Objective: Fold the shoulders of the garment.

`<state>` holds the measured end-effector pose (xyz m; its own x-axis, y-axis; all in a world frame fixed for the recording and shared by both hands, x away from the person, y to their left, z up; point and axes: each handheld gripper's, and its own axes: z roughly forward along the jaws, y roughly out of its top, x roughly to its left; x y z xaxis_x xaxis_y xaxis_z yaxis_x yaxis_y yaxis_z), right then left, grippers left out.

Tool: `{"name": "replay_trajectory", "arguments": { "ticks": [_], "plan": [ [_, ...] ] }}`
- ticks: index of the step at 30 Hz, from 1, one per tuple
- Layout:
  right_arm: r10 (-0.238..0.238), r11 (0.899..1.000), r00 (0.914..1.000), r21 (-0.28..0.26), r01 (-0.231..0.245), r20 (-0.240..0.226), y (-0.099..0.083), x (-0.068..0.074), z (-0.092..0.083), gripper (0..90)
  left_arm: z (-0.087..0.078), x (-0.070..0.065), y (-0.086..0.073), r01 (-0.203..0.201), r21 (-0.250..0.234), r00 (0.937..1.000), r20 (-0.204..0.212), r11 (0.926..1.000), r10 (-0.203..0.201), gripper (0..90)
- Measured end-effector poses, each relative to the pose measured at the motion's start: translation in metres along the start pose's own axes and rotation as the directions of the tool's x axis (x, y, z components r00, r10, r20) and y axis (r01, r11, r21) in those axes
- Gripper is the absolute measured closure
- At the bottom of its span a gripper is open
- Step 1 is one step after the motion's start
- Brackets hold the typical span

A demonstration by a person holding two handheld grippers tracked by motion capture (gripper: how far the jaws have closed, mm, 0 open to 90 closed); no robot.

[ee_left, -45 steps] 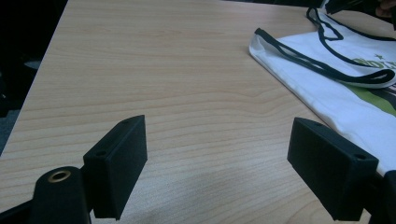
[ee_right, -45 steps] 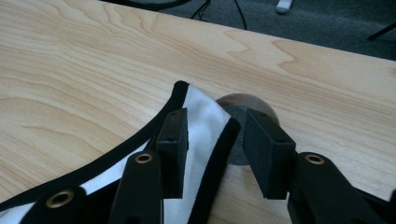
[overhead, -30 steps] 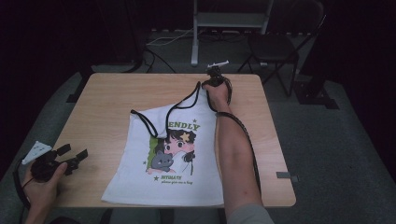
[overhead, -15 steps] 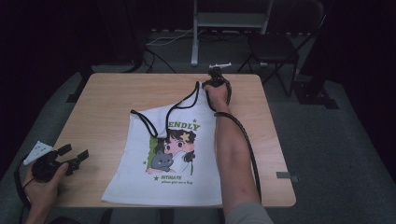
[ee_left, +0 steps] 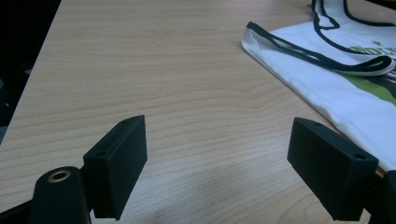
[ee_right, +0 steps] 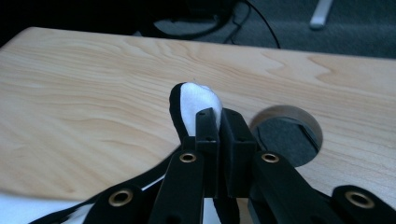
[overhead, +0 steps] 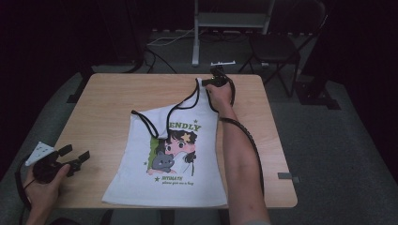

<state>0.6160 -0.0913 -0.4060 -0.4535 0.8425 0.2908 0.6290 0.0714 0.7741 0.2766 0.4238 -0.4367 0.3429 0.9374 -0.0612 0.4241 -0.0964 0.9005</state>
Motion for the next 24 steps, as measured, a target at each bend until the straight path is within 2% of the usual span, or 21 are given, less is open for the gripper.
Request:
{"name": "replay_trajectory", "arguments": {
  "ticks": [3, 7, 11, 17, 24],
  "plan": [
    [-0.043, 0.999, 0.999, 0.0, 0.043, -0.009, -0.003, 0.01, -0.008, 86.5, 0.001, -0.001, 0.0, -0.007, 0.003, 1.0, -0.001, 1.0, 0.007, 19.7],
    [-0.072, 0.997, 0.9973, -0.01, 0.071, -0.018, -0.007, 0.019, -0.016, 86.5, 0.001, -0.002, 0.0, -0.02, 0.003, 0.9998, -0.002, 0.9998, 0.02, 19.7],
    [-0.116, 0.993, 0.9928, -0.017, 0.116, -0.03, -0.01, 0.033, -0.025, 86.5, 0.001, -0.002, 0.0, -0.02, 0.003, 0.9998, 0.0, 0.9998, 0.02, 19.7],
    [-0.159, 0.987, 0.9862, -0.039, 0.157, -0.046, -0.014, 0.05, -0.038, 86.5, 0.0, -0.002, 0.0, -0.018, -0.003, 0.9998, 0.001, 0.9998, 0.018, 19.7],
    [-0.237, 0.971, 0.9694, -0.034, 0.235, -0.063, -0.025, 0.067, -0.05, 86.3, 0.0, -0.003, 0.0, -0.026, -0.003, 0.9997, 0.004, 0.9997, 0.026, 19.7]
  ]
}}
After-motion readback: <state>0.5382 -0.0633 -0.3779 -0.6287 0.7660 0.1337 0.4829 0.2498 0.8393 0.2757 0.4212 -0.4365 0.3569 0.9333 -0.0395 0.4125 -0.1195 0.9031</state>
